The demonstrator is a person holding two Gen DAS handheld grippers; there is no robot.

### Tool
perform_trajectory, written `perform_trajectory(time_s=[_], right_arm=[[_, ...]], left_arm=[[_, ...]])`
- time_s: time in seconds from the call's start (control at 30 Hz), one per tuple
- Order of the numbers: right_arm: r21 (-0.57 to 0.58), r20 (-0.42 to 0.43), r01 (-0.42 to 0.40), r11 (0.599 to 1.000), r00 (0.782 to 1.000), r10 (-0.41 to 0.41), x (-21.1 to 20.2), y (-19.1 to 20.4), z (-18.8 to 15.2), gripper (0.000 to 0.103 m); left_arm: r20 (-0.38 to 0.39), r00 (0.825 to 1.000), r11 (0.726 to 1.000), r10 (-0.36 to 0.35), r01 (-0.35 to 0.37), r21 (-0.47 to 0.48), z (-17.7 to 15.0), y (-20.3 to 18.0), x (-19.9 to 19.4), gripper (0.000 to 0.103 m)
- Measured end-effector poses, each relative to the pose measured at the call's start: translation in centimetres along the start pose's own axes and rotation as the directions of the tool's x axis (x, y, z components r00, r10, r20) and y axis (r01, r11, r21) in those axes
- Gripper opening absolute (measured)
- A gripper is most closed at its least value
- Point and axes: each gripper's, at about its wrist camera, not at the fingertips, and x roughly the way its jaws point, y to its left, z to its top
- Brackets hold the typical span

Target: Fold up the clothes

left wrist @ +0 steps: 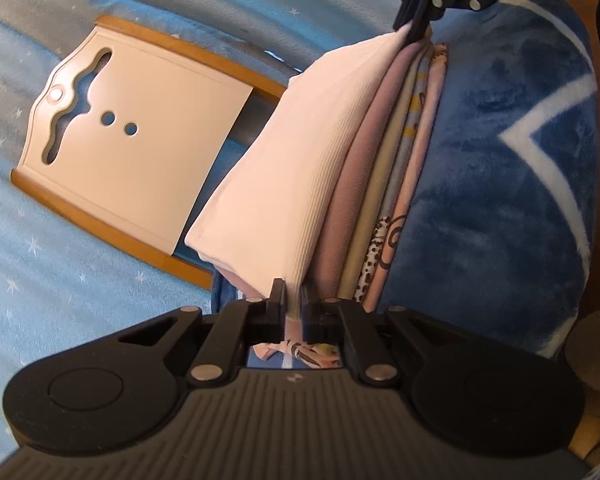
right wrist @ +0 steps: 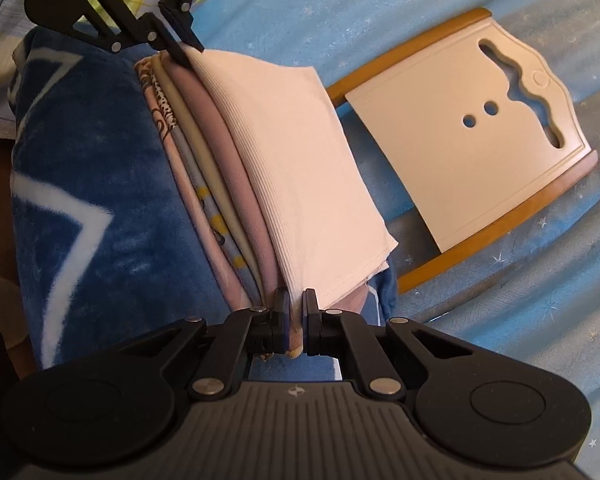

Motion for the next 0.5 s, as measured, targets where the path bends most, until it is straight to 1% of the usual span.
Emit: perform_trajectory(time_s=[0.07, 0.1, 0.13, 0.2, 0.27, 0.33, 0.37, 0.4, 0.43, 0.47, 0.5], right_arm=[[0.059, -0.005, -0.014, 0.998, 1.0, 0.015, -0.3, -0.6, 0.0, 0.005], [0.115, -0.003, -0.026, 0.993, 1.0, 0.026, -0.6, -1.1, 0.0, 0.005], [0.182, 0.004, -0.039, 0.983, 0.999, 0.039, -0.9, -1.6, -0.1, 0.007], [0.34, 0.014, -0.077, 0.937, 0.997, 0.077, -1.7, -2.6, -0.6, 0.012], [0.48, 0.028, -0.12, 0.869, 0.992, 0.122, -2.3, -3.2, -1.2, 0.019], [0.642, 0.061, -0.167, 0.749, 0.984, 0.167, -2.9, -3.7, -2.2, 0.023], [0.724, 0.082, -0.193, 0.662, 0.977, 0.196, -2.9, -3.8, -2.8, 0.023], [0.796, 0.106, -0.215, 0.566, 0.97, 0.22, -3.0, -4.0, -3.5, 0.023], [0.851, 0.124, -0.224, 0.474, 0.964, 0.233, -2.9, -3.9, -4.1, 0.023], [0.896, 0.141, -0.229, 0.381, 0.96, 0.244, -2.8, -3.9, -4.8, 0.025], [0.918, 0.135, -0.214, 0.333, 0.96, 0.246, -2.6, -3.6, -5.1, 0.028]], left_arm=[[-0.019, 1.0, 0.997, -0.006, 0.005, -0.072, -0.3, 0.6, -0.4, 0.006], [-0.033, 0.999, 0.993, -0.014, 0.01, -0.122, -0.5, 1.0, -0.6, 0.006], [-0.047, 0.999, 0.984, -0.023, 0.015, -0.175, -0.7, 1.3, -0.8, 0.007], [-0.065, 0.997, 0.957, -0.047, 0.026, -0.29, -1.1, 1.9, -1.4, 0.009], [-0.076, 0.994, 0.918, -0.073, 0.037, -0.396, -1.5, 2.2, -1.9, 0.011], [-0.08, 0.99, 0.863, -0.114, 0.059, -0.502, -1.7, 2.4, -2.1, 0.018], [-0.079, 0.987, 0.829, -0.142, 0.074, -0.555, -1.8, 2.5, -2.1, 0.023], [-0.077, 0.983, 0.791, -0.169, 0.088, -0.606, -1.8, 2.6, -2.1, 0.026], [-0.075, 0.979, 0.756, -0.187, 0.095, -0.648, -1.9, 2.6, -2.0, 0.029], [-0.077, 0.976, 0.726, -0.202, 0.096, -0.681, -1.8, 2.6, -1.9, 0.034], [-0.08, 0.973, 0.697, -0.216, 0.096, -0.71, -1.7, 2.7, -1.7, 0.038]])
